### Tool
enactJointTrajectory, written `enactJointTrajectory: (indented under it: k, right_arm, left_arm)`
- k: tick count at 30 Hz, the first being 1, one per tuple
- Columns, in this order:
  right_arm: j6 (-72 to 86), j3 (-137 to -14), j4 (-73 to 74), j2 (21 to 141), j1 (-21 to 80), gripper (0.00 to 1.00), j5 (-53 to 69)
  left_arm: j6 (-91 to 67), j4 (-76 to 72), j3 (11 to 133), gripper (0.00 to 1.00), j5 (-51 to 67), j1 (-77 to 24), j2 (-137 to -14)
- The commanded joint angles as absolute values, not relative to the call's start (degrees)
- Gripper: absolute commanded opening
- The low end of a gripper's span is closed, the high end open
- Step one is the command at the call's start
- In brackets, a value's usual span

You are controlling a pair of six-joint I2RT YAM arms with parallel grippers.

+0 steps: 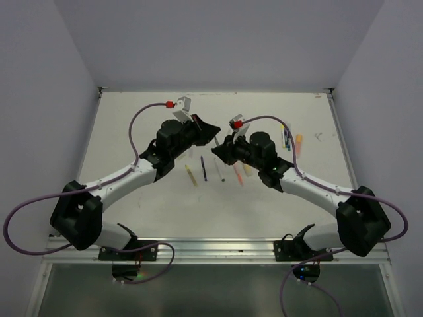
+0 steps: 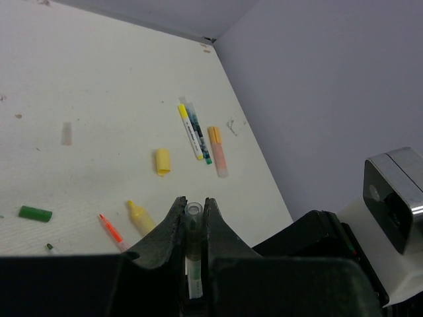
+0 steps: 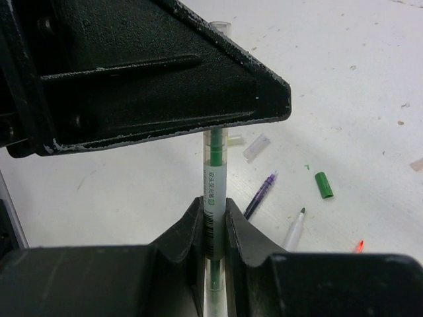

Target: Open the pen caps

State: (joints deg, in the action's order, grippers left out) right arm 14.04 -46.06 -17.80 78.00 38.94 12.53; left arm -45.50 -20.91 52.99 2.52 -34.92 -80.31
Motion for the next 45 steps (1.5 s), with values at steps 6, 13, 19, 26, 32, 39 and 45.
enactJointTrajectory:
  k: [6,13,19,26,32,39,45]
  right_arm:
    - [13.36,-36.13,0.7,76.91,39.37,0.0,13.98]
    - [13.18,-34.37,1.05,76.91,39.29,0.0,14.59]
    - [15.2,-38.74,3.07,75.23,39.37,0.0,13.54]
    - [18.8,-50.26,9.66,81.38,39.73,0.0,11.25]
    - [23.11,-60.28,12.82,90.25,43.24,0.0,9.67]
    - [26.19,-73.45,18.01,102.91,50.62,0.0,6.42]
    - [28.56,-79.61,17.84,111.7,54.57,0.0,3.96]
  left_arm:
    - [-44.21,-47.37,59.06,0.0,-20.3,-29.36,-80.07]
    - [-44.3,-50.19,60.55,0.0,-22.15,-28.3,-80.86]
    - [-43.07,-38.54,62.05,0.0,-15.04,-26.9,-80.07]
    - [-38.68,-12.34,64.33,0.0,-6.07,-23.47,-78.49]
    - [-32.36,7.63,62.85,0.0,-4.83,-20.58,-77.26]
    - [-29.62,19.33,59.77,0.0,-2.55,-15.21,-82.78]
    - [-30.58,18.03,56.43,0.01,-0.35,-13.71,-89.2]
